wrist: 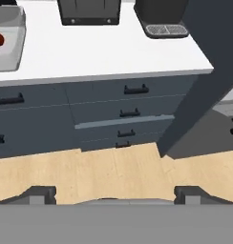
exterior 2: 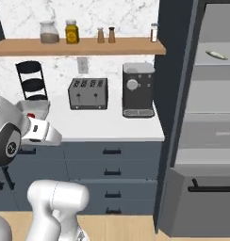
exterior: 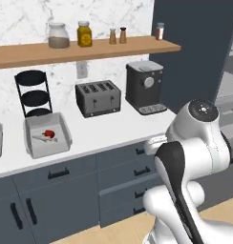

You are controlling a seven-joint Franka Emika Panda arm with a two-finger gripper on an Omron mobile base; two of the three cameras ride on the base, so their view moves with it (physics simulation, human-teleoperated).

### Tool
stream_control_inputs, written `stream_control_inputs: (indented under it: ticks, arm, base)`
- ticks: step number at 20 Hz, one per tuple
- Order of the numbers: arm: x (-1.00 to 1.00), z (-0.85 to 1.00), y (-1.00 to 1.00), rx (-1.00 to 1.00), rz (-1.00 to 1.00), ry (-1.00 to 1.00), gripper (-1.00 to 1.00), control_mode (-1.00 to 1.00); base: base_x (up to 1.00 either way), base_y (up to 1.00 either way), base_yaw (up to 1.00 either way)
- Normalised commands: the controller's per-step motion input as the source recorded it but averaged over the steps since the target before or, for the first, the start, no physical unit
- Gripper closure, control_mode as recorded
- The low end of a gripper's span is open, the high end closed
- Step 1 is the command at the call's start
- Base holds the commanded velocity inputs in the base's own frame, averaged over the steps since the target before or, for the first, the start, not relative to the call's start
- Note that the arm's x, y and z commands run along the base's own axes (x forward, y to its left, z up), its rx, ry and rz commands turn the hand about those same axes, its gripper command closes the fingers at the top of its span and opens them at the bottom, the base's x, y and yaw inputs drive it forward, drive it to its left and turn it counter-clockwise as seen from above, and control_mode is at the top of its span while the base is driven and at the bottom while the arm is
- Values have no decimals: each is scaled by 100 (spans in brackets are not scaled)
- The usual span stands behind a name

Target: Place one bell pepper and one fish in each tupperware on the nearby counter, to pack two identical lunches.

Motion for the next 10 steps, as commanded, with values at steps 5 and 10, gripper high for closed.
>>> stream_control_inputs:
  ticks: [5, 10]
  arm:
    - [0, 0, 0, 0, 0, 0, -100, 100]
    - [0, 0, 0, 0, 0, 0, -100, 100]
  base:
    - [-16, -100, -14]
    - [0, -100, -8]
